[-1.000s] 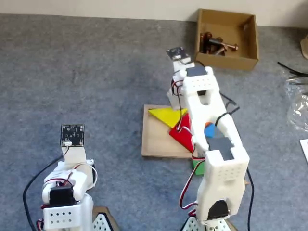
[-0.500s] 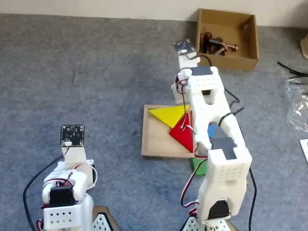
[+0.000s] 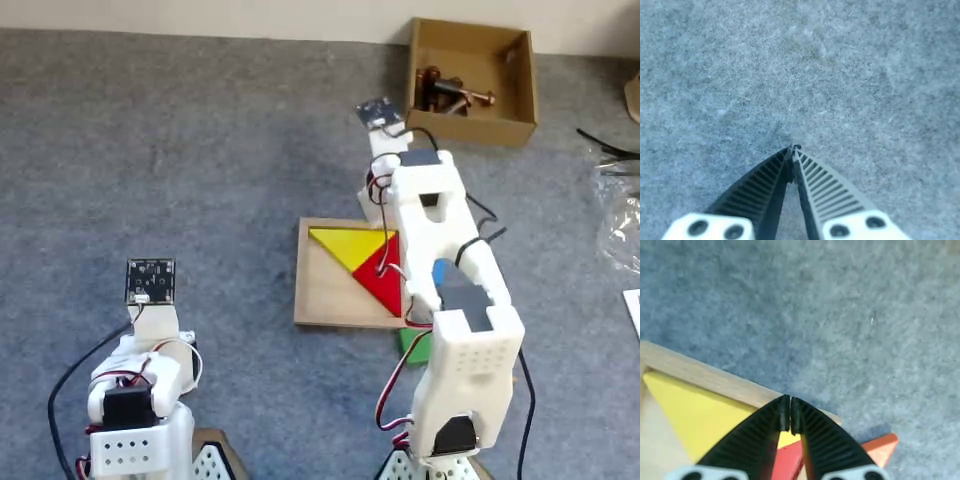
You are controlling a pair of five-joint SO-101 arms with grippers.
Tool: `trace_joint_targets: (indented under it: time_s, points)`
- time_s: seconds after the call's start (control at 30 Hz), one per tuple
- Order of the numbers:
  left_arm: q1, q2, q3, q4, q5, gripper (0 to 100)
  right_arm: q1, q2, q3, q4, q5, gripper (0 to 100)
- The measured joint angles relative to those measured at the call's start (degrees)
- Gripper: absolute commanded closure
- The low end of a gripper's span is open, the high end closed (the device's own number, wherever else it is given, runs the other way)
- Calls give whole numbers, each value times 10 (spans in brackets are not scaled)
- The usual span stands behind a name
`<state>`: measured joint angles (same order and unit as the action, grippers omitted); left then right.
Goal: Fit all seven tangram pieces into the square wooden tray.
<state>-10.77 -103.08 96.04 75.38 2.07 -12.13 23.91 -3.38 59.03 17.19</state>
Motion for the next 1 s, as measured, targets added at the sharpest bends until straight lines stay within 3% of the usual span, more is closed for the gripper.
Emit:
trace_joint_targets:
  time_s: [0.5,1.0]
  points:
    - [0,0,0,0,0,995,5,-4,0,17,1,993]
    - [0,0,0,0,0,995,77,-86,-4,149,2,993]
